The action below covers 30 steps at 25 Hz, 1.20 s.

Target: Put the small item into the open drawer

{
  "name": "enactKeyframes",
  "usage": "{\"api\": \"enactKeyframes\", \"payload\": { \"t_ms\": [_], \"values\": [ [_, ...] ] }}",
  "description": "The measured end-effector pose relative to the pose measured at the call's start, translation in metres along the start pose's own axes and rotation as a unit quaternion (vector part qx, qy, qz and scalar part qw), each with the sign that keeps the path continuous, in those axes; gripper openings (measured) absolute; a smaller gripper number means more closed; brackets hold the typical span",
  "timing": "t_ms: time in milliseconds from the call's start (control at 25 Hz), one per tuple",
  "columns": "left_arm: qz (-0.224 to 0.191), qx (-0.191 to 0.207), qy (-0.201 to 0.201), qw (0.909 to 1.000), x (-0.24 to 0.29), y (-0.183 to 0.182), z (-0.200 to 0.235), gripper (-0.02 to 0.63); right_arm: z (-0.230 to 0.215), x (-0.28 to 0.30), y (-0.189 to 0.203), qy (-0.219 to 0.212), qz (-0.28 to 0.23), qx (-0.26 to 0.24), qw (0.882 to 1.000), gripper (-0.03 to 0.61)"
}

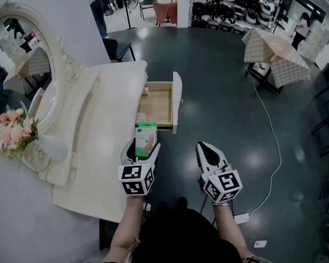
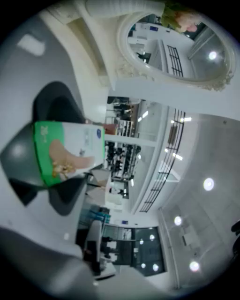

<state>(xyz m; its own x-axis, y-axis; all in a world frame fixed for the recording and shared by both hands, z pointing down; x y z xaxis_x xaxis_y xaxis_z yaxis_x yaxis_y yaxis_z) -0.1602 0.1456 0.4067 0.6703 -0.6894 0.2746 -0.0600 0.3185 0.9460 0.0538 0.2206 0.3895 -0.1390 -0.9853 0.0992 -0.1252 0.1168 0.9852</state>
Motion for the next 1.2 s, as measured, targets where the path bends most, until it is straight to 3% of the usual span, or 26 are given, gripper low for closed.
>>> {"api": "enactKeyframes", "payload": {
  "t_ms": [360, 840, 1200],
  "values": [
    [-0.006, 0.005, -0.009, 0.9999, 0.008, -0.007, -0.012, 0.37, -0.013, -0.002, -0.003, -0.018, -0.001, -0.009, 1.0, -0.003],
    [-0.019, 0.029, -0.03, 0.9989, 0.013, -0.022, -0.027, 0.368, -0.044, -0.014, -0.021, -0.002, -0.037, 0.001, 0.999, -0.003],
    [-0.018, 0.028, -0.033, 0.9989, 0.051, -0.03, -0.009, 0.368, -0.063, 0.014, -0.023, 0.008, -0.041, 0.011, 0.999, -0.003]
  ]
}}
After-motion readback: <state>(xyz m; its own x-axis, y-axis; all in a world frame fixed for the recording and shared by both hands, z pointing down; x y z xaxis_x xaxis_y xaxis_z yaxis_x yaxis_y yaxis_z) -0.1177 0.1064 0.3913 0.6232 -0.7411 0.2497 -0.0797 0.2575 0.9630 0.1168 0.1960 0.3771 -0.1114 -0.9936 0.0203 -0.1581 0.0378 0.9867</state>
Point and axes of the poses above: the fingertips, and each gripper's own axes: x forward along the fingers, z to its left, y out of its underside, the point moved 6 cm from there along -x, backward along the fingers, and after that the axes turned 11 degrees about y, right-handed, at the moved point
